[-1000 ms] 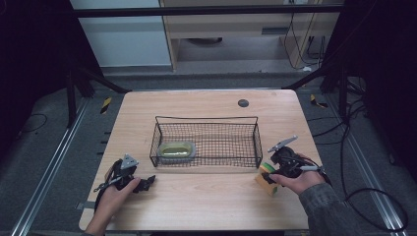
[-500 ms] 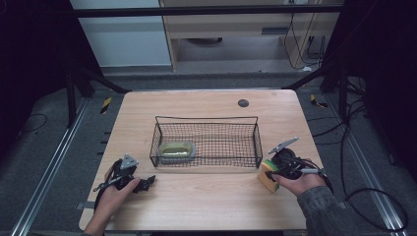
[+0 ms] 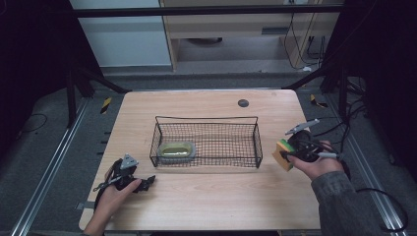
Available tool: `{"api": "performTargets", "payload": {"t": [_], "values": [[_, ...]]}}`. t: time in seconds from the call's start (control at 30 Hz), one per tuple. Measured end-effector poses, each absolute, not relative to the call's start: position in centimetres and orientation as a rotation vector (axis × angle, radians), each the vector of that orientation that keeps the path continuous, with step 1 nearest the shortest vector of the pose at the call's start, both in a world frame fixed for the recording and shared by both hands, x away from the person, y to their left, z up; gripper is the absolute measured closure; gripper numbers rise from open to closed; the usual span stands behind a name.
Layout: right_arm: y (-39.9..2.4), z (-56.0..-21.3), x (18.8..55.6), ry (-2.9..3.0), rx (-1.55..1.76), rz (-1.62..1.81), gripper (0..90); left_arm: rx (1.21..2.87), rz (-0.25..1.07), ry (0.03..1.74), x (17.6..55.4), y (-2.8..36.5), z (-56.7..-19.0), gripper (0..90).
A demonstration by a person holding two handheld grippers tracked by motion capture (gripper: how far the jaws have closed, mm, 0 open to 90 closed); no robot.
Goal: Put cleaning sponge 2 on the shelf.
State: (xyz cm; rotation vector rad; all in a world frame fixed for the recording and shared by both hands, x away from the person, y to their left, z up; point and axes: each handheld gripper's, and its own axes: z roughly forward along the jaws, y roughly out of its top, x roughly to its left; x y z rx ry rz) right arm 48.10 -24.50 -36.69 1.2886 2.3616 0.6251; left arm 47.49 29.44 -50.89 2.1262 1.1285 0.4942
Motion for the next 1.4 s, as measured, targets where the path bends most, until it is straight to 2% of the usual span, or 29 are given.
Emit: {"api": "performTargets", "payload": {"t": [0.43, 0.97, 1.4], "values": [[-23.8, -33.6, 51.5, 2.299, 1.201, 0.683, 64.2, 2.122, 0.500, 1.136, 47.8, 29.2, -50.9, 0.0], [-20.5, -31.9, 53.1, 2.310, 1.082, 0.703, 64.2, 2.123, 0.501, 1.136, 47.8, 29.2, -50.9, 0.0], [-18.2, -32.1, 53.9, 2.339, 1.043, 0.737, 64.1, 2.123, 0.501, 1.136, 47.8, 29.2, -50.9, 0.0]]}}
